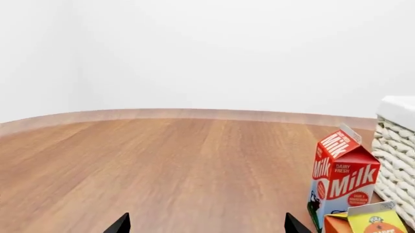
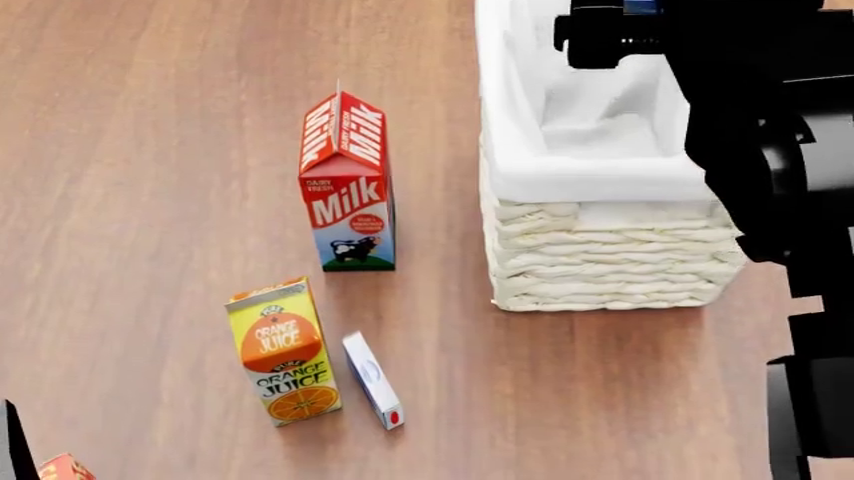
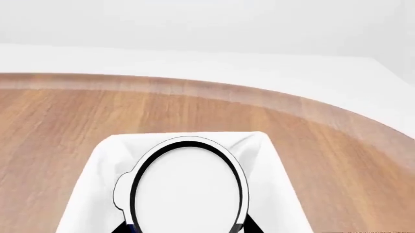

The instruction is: Pick up the alphabet soup, and put it in the basket.

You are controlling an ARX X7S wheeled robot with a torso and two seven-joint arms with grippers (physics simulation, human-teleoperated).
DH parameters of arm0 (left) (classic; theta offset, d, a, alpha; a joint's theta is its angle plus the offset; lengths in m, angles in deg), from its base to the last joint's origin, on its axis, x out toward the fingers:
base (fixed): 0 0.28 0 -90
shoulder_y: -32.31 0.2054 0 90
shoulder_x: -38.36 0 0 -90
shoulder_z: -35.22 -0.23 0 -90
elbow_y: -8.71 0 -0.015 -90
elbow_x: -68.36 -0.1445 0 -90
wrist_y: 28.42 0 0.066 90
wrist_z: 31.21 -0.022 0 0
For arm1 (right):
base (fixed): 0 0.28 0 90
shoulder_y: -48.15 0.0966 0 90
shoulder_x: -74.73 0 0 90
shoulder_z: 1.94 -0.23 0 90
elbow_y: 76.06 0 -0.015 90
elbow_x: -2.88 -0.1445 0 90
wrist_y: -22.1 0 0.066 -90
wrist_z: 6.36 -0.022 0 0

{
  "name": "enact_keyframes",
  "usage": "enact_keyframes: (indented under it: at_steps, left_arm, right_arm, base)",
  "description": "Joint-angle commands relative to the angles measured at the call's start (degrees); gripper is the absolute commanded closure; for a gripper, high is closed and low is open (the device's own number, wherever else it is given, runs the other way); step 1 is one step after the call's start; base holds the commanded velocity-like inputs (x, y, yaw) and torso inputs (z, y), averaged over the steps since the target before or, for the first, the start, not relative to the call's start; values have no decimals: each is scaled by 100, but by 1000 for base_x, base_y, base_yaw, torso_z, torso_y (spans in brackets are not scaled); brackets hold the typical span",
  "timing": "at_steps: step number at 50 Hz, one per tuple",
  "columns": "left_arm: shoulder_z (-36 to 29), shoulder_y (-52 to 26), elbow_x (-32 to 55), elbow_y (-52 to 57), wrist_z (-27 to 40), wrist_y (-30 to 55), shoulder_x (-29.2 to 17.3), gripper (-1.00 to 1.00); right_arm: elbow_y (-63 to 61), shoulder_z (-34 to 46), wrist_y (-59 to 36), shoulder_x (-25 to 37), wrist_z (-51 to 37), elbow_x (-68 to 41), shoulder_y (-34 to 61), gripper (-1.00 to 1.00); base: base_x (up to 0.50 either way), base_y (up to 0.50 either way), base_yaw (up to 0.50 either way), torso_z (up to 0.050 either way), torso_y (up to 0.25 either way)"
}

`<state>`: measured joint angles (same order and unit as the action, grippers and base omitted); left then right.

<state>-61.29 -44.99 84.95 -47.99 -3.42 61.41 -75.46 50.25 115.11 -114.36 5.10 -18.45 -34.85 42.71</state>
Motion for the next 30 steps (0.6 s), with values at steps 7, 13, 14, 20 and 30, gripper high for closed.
enact_keyframes:
  at_steps: [7,13,14,20,30]
  left_arm:
    - [188,-1,11,-27,-113,44,162,-100]
    - [192,2,48,-16,-112,56,145,-100]
    - [192,2,49,-16,-109,57,144,-100]
    - [178,8,52,-3,-102,73,130,-100]
    - [190,60,71,53,-85,59,102,-100]
  right_arm:
    - [1010,74,304,-325,452,621,505,100]
    - [1419,117,530,-437,576,694,568,100]
    - [1453,114,544,-447,581,694,572,100]
    - [1666,135,652,-502,628,732,595,100]
    - [1973,196,778,-604,745,786,606,100]
  base:
    - [0,0,0,0,-107]
    - [0,0,0,0,0]
    - [0,0,0,0,0]
    - [0,0,0,0,0]
    - [0,0,0,0,0]
